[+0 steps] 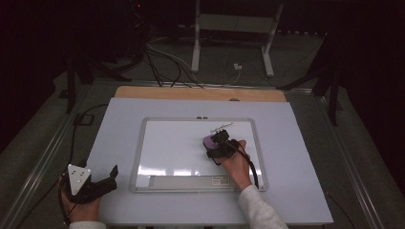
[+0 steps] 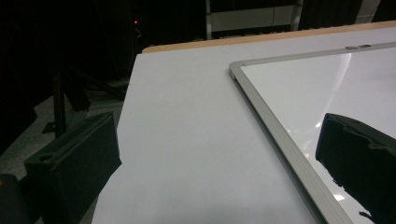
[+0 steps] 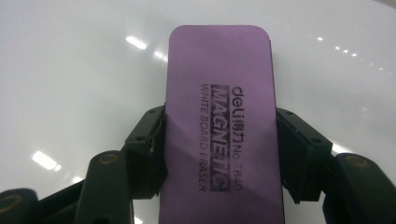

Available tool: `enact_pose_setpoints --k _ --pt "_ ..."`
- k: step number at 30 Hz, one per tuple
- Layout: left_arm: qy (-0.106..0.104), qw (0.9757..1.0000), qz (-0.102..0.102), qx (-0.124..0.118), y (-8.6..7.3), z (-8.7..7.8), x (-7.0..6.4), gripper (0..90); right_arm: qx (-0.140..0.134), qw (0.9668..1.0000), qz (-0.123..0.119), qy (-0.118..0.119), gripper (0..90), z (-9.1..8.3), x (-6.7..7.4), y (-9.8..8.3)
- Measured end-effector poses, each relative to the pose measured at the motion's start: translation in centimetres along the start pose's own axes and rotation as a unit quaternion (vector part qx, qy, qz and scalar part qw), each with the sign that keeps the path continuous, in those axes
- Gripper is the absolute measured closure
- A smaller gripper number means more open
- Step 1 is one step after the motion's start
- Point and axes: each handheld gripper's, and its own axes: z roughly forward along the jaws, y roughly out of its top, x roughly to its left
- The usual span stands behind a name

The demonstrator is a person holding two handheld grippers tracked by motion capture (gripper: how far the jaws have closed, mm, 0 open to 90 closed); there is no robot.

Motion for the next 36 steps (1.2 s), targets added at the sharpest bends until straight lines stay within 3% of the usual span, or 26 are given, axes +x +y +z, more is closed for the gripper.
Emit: enact_pose_setpoints --k 3,6,9,15,18,20,26,32,36 --pt "0.001 1.0 0.0 -0.001 0.0 -0.1 0.0 0.5 -0.002 1.0 -0.007 0.007 34.5 0.0 0.1 -0.2" --pt "0.0 1.0 -0.001 0.0 0.0 0.0 0.0 0.5 -0.03 0.9994 -0.001 0.014 25.9 -0.3 0.1 -0.7" --pt "-0.001 1.0 0.001 0.002 0.0 0.0 0.0 0.5 -0.064 0.9978 -0.009 0.013 23.1 -0.9 0.3 -1.2" --pt "-0.002 1.0 0.004 0.002 0.1 0.1 -0.2 0.5 -0.108 0.9927 -0.054 -0.01 28.3 -2.1 1.5 -2.1" --pt "-0.002 1.0 0.004 0.002 0.1 0.2 -0.2 0.5 -0.106 0.9926 -0.059 -0.007 31.5 -1.9 1.6 -2.5" --pt "-0.002 1.0 0.003 0.002 0.1 0.1 -0.1 0.5 -0.109 0.9918 -0.063 -0.017 34.2 -1.7 1.7 -2.7" --pt "-0.003 1.0 0.004 0.002 0.1 0.2 -0.2 0.5 -0.105 0.9919 -0.067 -0.024 33.3 -1.7 1.7 -2.6" --pt "-0.003 1.0 0.002 0.002 0.0 0.2 -0.2 0.5 -0.099 0.9928 -0.052 -0.044 31.5 -1.4 0.8 -2.4" --pt "-0.003 1.0 0.003 0.003 0.0 0.2 -0.2 0.5 -0.095 0.9933 -0.04 -0.053 42.9 -1.4 0.3 -2.3"
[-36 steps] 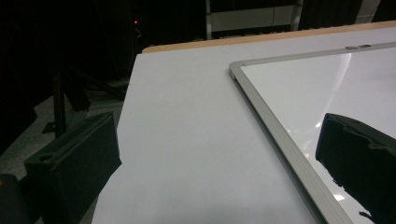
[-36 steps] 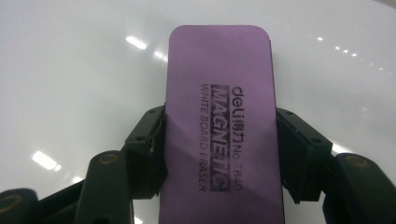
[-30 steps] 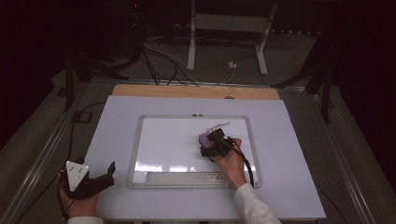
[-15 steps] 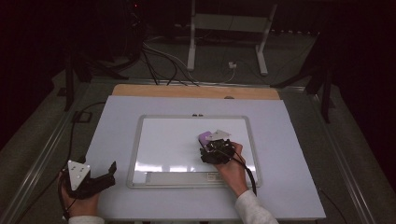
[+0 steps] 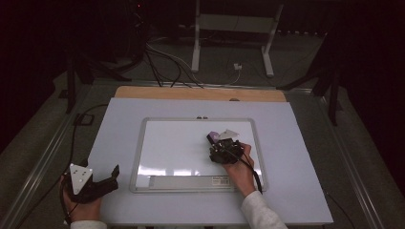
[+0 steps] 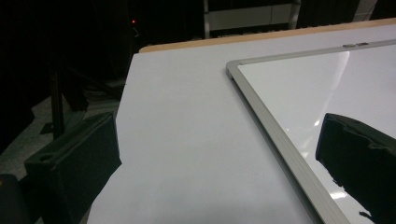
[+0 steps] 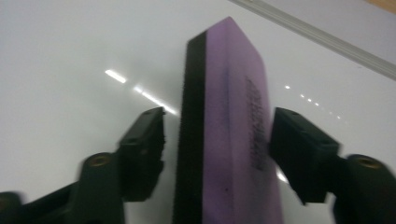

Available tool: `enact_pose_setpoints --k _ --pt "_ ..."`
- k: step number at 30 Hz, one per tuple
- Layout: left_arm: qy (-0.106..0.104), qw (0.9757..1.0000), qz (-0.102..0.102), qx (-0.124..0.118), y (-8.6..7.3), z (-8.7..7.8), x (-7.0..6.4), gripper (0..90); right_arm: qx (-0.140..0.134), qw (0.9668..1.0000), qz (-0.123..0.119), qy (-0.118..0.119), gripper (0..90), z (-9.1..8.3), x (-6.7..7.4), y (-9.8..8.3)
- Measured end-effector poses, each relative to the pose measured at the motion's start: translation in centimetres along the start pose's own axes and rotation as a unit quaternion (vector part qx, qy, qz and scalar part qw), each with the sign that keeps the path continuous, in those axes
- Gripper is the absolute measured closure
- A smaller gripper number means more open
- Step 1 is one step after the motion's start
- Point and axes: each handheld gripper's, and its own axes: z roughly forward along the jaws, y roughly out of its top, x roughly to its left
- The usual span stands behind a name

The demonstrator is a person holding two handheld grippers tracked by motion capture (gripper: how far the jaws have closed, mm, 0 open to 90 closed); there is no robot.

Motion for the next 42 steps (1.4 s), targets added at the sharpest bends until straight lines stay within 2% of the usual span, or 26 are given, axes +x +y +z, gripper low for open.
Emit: enact_pose_setpoints --k 2,4,7,9,15,29,42 --pt "0.0 1.0 0.0 0.0 0.0 0.0 0.0 0.5 0.003 0.9999 0.003 -0.014 48.2 0.1 -0.2 0.0" --pt "0.001 1.0 -0.001 0.0 0.0 0.0 0.0 0.5 0.003 0.9999 0.009 -0.012 50.4 0.1 -0.4 0.1" --pt "0.001 1.0 -0.001 0.0 0.0 0.0 0.0 0.5 -0.008 0.9995 0.015 -0.026 59.6 -0.2 -0.5 0.1" --pt "0.001 1.0 0.0 0.0 0.0 0.0 0.0 0.5 -0.014 0.9993 0.021 -0.03 62.2 -0.4 -0.6 0.2" --pt "0.001 1.0 0.0 -0.001 0.0 0.0 0.0 0.5 -0.03 0.9975 0.06 -0.02 63.4 -1.1 -0.8 0.3" --pt "0.001 1.0 0.001 0.0 0.0 0.0 0.0 0.5 -0.047 0.9942 0.096 -0.011 63.4 -2.7 -1.7 0.2" --pt "0.0 1.0 0.001 -0.001 0.0 0.0 0.0 0.5 -0.051 0.9909 0.122 -0.023 63.5 -4.6 -3.4 -0.3"
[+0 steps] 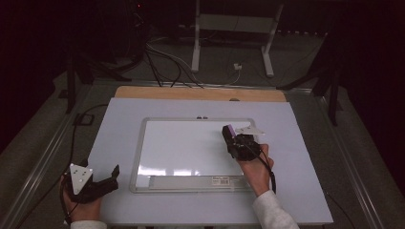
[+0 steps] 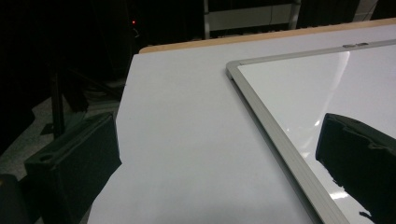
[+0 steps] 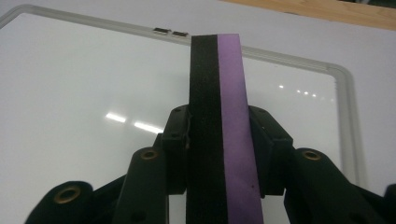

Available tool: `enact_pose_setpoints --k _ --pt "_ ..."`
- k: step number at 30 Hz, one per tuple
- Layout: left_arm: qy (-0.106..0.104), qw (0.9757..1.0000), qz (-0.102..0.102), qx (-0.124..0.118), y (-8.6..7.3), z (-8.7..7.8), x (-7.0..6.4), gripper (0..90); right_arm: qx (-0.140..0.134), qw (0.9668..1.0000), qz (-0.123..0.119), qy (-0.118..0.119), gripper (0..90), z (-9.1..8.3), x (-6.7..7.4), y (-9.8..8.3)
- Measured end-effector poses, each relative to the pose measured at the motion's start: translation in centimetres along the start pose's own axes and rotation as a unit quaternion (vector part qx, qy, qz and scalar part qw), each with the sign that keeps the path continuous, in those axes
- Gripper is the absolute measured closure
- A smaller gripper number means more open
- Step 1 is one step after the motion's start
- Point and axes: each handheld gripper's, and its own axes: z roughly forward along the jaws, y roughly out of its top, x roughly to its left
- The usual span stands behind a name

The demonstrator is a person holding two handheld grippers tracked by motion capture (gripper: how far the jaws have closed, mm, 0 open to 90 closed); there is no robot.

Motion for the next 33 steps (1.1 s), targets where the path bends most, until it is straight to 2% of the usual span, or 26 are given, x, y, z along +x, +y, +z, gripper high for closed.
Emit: enact_pose_setpoints --k 12,20,33 --pt "0.0 1.0 0.003 0.002 0.0 0.1 -0.2 0.5 0.004 0.9997 0.017 -0.014 63.5 -1.8 -1.9 -1.0" --pt "0.002 1.0 0.002 0.002 0.0 0.0 -0.1 0.5 0.013 0.999 0.038 -0.021 63.5 -2.6 -2.5 -1.9" --pt "0.003 1.0 0.003 0.003 0.0 0.0 -0.1 0.5 0.03 0.9972 0.052 -0.046 63.5 -3.4 -3.0 -4.0"
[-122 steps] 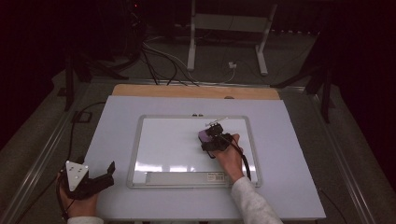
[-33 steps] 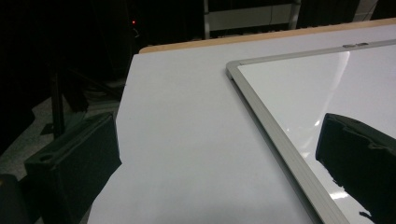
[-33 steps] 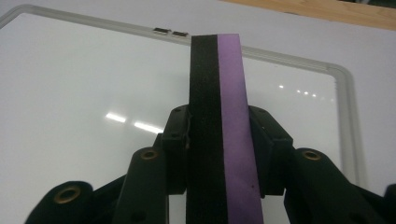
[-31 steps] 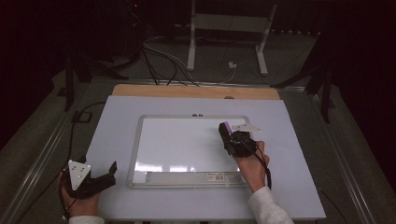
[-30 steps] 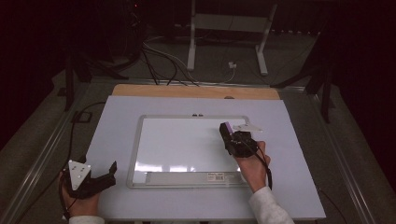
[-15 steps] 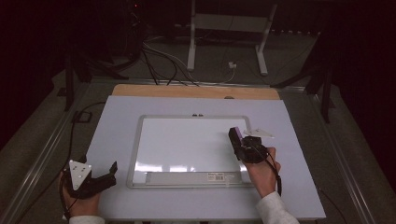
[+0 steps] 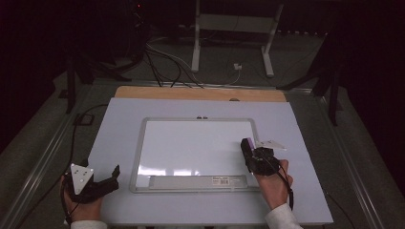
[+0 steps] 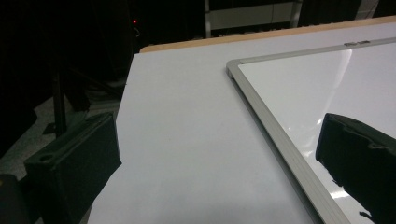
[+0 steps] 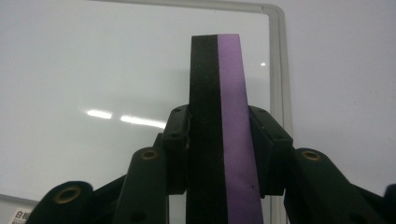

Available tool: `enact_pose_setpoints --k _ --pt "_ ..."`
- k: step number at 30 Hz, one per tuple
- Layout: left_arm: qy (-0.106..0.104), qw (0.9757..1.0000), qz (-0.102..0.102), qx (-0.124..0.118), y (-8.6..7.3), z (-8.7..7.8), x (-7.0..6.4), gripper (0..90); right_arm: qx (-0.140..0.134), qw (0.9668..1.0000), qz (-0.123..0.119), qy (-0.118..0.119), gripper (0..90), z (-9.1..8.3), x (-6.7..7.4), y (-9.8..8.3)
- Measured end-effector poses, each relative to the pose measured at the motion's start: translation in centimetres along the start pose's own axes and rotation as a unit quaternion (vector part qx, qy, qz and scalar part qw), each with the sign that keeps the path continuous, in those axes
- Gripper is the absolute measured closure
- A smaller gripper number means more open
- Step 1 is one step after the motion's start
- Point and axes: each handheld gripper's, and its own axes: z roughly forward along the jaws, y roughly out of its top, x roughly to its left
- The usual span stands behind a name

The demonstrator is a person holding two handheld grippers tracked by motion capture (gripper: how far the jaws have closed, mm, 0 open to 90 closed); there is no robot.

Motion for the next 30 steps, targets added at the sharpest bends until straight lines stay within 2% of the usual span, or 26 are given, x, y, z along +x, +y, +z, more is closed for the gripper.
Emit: enact_pose_setpoints --k 12,20,24,30 --pt "0.0 1.0 -0.001 -0.001 0.0 0.0 0.0 0.5 0.002 0.9998 0.009 -0.017 63.6 -0.7 0.0 -1.0" --pt "0.002 1.0 -0.002 -0.002 0.0 -0.1 0.0 0.5 -0.001 0.9991 0.03 -0.03 63.6 -0.9 -0.6 -2.0" --pt "0.001 1.0 -0.002 -0.002 0.0 -0.1 0.0 0.5 0.002 0.9988 0.04 -0.03 63.6 -1.1 -1.0 -2.3" --pt "0.001 1.0 -0.002 -0.002 0.1 -0.1 0.0 0.5 0.009 0.9986 0.042 -0.031 63.6 -0.8 -0.8 -3.1"
